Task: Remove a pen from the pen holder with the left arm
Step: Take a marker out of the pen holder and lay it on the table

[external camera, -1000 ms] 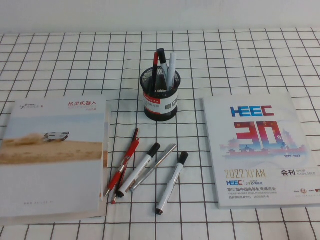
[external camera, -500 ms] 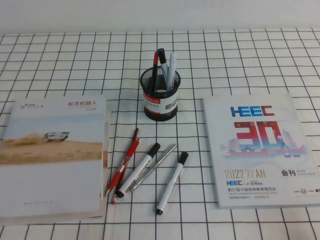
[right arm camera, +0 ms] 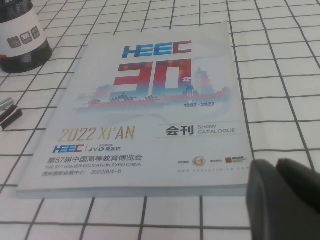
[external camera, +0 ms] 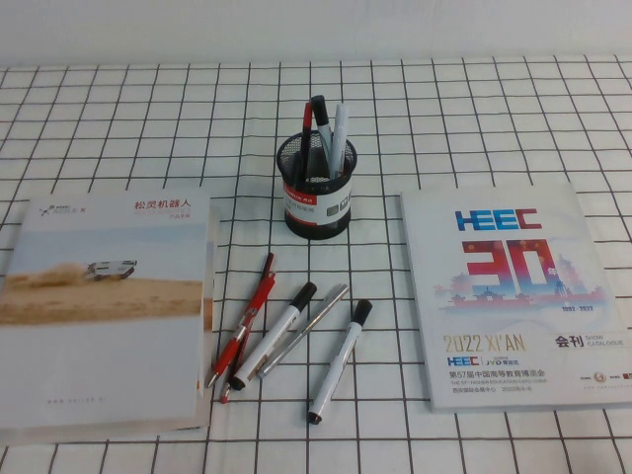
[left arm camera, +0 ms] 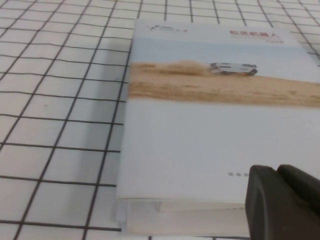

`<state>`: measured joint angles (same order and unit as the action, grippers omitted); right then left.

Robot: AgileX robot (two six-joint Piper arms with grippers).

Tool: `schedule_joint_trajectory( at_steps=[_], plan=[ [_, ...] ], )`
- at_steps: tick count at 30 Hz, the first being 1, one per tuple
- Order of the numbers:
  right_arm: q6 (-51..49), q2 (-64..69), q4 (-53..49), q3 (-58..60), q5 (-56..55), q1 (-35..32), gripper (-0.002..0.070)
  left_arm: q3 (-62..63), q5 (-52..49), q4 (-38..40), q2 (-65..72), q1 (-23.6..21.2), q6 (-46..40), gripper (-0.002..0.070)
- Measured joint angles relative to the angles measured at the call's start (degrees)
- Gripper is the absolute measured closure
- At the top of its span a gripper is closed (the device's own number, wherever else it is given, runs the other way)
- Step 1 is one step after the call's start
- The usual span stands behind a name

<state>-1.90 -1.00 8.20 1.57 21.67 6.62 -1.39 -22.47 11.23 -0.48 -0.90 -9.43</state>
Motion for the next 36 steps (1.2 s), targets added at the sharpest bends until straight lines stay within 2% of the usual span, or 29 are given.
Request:
schedule_joint_trajectory(
  at_steps=[8,36],
  plan=[
    [0.0,0.0,0.0,0.0,0.0,0.0,0.0691,0.0,0.0,0.0,-0.1,4.3,0.0,0.0678],
    [0.0,0.0,0.0,0.0,0.0,0.0,0.0691,0.0,0.0,0.0,-0.1,4.3,0.0,0.0678]
  ],
)
